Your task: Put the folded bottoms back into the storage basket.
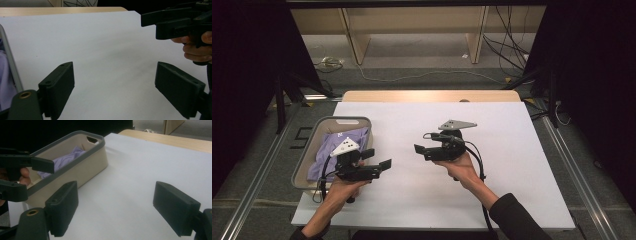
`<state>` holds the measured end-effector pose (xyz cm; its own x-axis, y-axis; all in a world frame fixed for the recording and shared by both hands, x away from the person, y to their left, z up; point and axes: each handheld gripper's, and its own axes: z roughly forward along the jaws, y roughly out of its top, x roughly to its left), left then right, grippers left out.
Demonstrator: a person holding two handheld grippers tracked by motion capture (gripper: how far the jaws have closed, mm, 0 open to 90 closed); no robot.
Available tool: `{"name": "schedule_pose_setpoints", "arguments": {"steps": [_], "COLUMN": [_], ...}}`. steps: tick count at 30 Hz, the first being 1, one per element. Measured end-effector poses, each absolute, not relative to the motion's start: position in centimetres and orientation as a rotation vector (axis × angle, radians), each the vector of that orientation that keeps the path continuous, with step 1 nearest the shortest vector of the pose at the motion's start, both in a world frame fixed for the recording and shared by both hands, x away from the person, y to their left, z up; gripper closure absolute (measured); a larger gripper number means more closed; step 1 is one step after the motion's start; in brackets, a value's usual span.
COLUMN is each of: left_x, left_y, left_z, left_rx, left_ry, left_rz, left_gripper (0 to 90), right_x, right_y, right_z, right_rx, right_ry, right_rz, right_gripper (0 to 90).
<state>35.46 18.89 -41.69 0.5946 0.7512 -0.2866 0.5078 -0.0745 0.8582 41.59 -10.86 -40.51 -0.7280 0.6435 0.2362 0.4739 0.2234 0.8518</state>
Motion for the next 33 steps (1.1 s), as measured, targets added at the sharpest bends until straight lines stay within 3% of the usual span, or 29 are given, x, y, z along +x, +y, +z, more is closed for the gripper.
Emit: {"name": "schedule_pose_setpoints", "arguments": {"steps": [33], "left_x": [33.6], "left_y": [17.3], "left_z": [-41.8], "left_rx": [1.780], "left_ry": [0.906], "left_rz": [0.338], "left_gripper": [12.2], "right_x": [38.3], "right_y": [-13.6], "right_z": [-40.5], "right_rx": [1.023], "right_ry": [2.270], "right_rz": [1.549], "right_gripper": [16.9]}}
